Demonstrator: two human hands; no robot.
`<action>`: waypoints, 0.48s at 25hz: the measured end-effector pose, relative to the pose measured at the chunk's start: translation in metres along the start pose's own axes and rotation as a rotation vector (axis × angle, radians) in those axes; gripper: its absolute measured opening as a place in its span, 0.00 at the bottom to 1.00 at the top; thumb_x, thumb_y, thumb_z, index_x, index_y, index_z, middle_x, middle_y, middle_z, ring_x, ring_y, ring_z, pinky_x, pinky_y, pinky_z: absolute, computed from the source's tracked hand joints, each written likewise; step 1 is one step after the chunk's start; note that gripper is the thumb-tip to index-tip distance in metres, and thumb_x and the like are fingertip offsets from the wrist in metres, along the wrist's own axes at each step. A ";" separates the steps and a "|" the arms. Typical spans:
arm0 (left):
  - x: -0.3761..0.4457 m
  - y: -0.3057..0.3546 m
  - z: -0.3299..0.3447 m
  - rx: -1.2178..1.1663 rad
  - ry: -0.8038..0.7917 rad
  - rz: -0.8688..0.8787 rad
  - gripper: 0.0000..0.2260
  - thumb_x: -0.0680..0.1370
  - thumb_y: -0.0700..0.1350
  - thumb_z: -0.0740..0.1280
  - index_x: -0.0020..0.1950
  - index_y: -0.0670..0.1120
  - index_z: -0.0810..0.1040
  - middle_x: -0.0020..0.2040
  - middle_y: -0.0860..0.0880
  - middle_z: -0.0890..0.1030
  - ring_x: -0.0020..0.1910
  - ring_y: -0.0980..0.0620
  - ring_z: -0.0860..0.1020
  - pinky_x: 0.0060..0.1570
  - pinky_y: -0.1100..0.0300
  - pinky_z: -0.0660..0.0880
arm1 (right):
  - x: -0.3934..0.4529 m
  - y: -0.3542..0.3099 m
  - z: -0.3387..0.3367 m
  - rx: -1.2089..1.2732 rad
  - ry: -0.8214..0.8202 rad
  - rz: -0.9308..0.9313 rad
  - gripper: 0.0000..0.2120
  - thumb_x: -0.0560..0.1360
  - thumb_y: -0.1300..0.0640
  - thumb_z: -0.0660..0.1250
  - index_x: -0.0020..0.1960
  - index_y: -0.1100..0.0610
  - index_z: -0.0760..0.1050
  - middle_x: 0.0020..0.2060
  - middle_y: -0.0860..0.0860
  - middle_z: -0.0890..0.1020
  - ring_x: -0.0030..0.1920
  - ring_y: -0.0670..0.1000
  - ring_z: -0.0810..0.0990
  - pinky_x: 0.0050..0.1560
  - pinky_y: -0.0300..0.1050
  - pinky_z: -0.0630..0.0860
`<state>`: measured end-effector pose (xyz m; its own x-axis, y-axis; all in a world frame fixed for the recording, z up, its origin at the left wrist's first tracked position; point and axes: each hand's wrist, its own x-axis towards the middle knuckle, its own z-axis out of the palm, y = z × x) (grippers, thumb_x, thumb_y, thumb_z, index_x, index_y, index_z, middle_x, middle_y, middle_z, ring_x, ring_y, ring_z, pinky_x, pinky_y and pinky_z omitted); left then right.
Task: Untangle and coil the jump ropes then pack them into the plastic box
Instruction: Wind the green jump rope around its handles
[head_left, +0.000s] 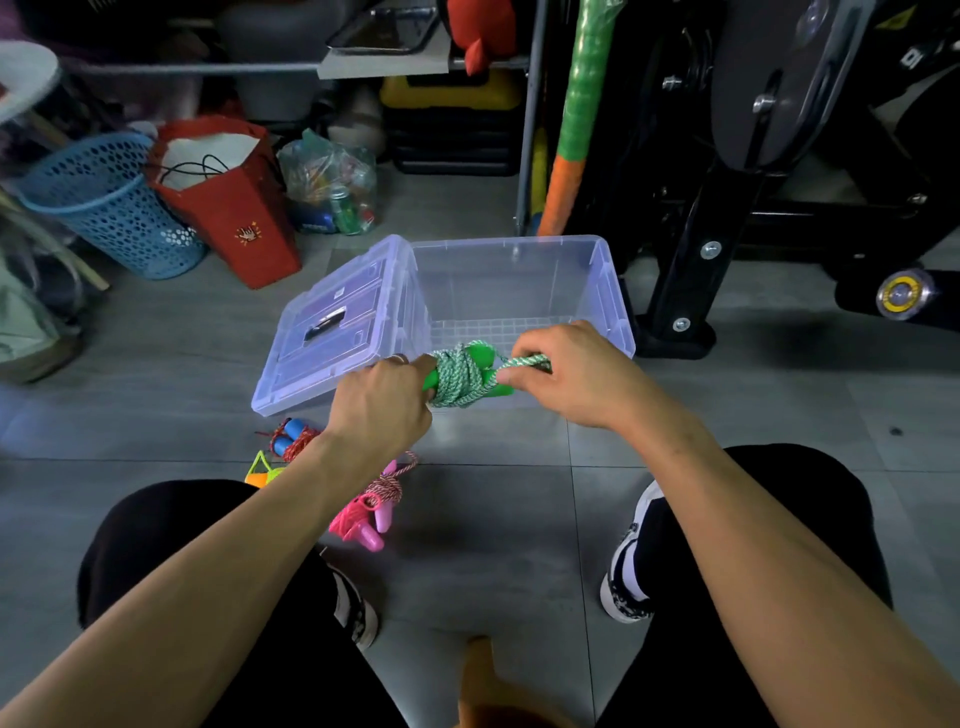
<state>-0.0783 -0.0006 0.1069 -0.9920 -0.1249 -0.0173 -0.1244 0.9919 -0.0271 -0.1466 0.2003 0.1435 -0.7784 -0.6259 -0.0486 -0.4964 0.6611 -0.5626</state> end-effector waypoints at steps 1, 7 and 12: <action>-0.001 0.002 0.001 0.030 0.055 0.066 0.10 0.76 0.43 0.65 0.57 0.46 0.74 0.48 0.44 0.79 0.47 0.39 0.79 0.36 0.55 0.65 | 0.001 0.001 0.001 0.071 0.046 0.006 0.13 0.75 0.46 0.69 0.39 0.55 0.76 0.31 0.49 0.77 0.37 0.52 0.75 0.38 0.48 0.71; -0.013 0.018 0.010 -0.152 0.325 0.456 0.13 0.68 0.36 0.72 0.48 0.41 0.71 0.34 0.44 0.76 0.28 0.40 0.76 0.21 0.56 0.67 | 0.013 0.006 0.004 0.533 0.318 0.134 0.07 0.72 0.53 0.73 0.38 0.54 0.78 0.45 0.44 0.83 0.47 0.42 0.80 0.50 0.38 0.73; -0.016 0.021 0.001 -0.869 0.026 0.087 0.15 0.69 0.47 0.67 0.53 0.47 0.68 0.41 0.51 0.77 0.38 0.49 0.74 0.39 0.56 0.69 | 0.010 -0.001 0.013 0.563 0.313 0.021 0.12 0.73 0.56 0.71 0.37 0.63 0.73 0.31 0.57 0.76 0.32 0.47 0.71 0.35 0.46 0.68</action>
<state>-0.0651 0.0219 0.1060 -0.9975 -0.0581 0.0393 -0.0095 0.6669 0.7451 -0.1488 0.1882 0.1327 -0.9032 -0.4087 0.1312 -0.2688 0.3002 -0.9152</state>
